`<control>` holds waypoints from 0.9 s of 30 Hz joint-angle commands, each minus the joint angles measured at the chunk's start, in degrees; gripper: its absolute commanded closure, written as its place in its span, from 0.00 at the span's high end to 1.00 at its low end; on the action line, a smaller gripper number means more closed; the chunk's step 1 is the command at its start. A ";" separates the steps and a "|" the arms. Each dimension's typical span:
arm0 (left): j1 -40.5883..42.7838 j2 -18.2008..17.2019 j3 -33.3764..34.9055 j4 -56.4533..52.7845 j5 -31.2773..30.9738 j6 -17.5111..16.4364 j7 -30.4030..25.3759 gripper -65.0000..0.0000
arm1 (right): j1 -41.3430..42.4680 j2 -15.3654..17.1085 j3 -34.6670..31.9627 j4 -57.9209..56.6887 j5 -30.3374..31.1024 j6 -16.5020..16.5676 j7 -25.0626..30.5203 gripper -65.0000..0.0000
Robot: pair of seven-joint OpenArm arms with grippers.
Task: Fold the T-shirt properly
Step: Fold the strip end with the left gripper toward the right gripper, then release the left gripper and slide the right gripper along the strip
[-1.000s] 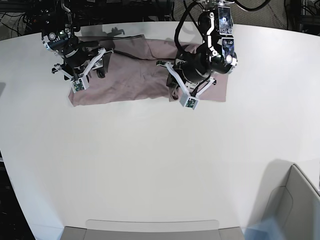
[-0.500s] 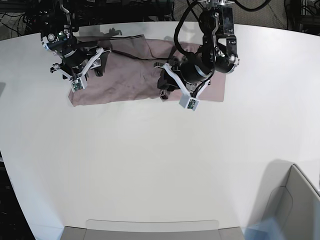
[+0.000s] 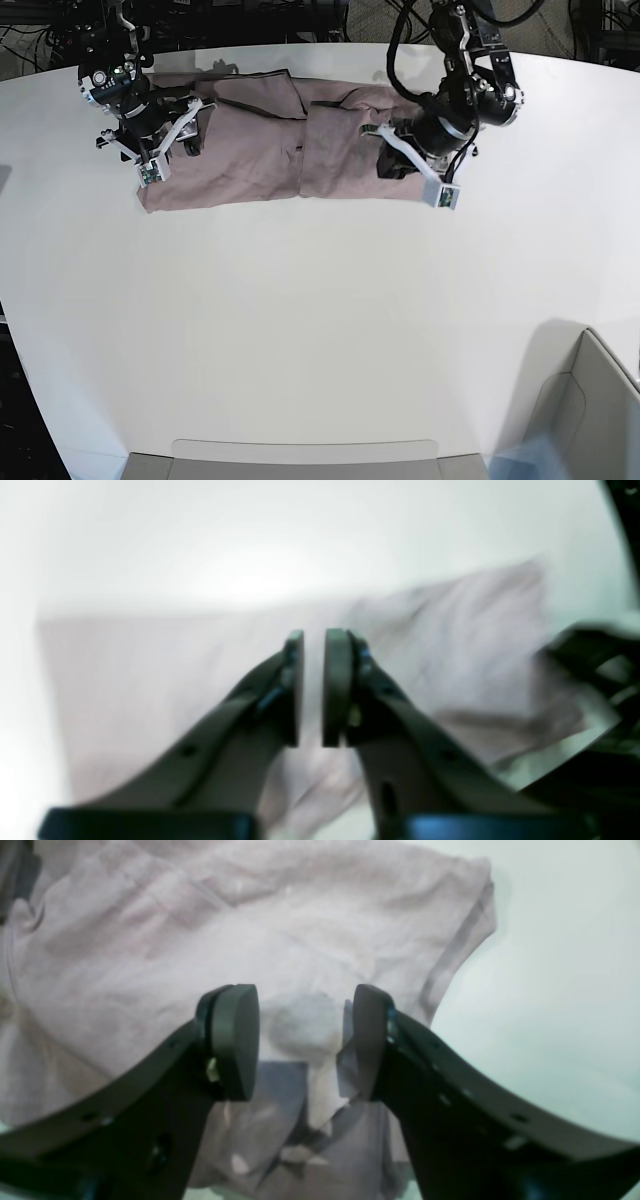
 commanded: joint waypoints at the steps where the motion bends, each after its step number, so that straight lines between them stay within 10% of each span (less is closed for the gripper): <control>1: -0.77 -1.09 0.58 -0.31 -1.29 -0.26 -1.13 0.02 | 0.43 0.63 0.35 1.24 0.40 0.15 1.43 0.47; 16: 0.81 -4.25 11.31 -14.03 -1.29 -0.17 -3.94 0.00 | 6.05 -3.41 4.40 5.02 2.95 0.07 1.43 0.47; 27: 0.72 -4.25 10.34 -2.60 -1.29 -0.17 -3.94 0.00 | 2.36 1.34 24.18 1.24 47.61 0.77 -7.80 0.47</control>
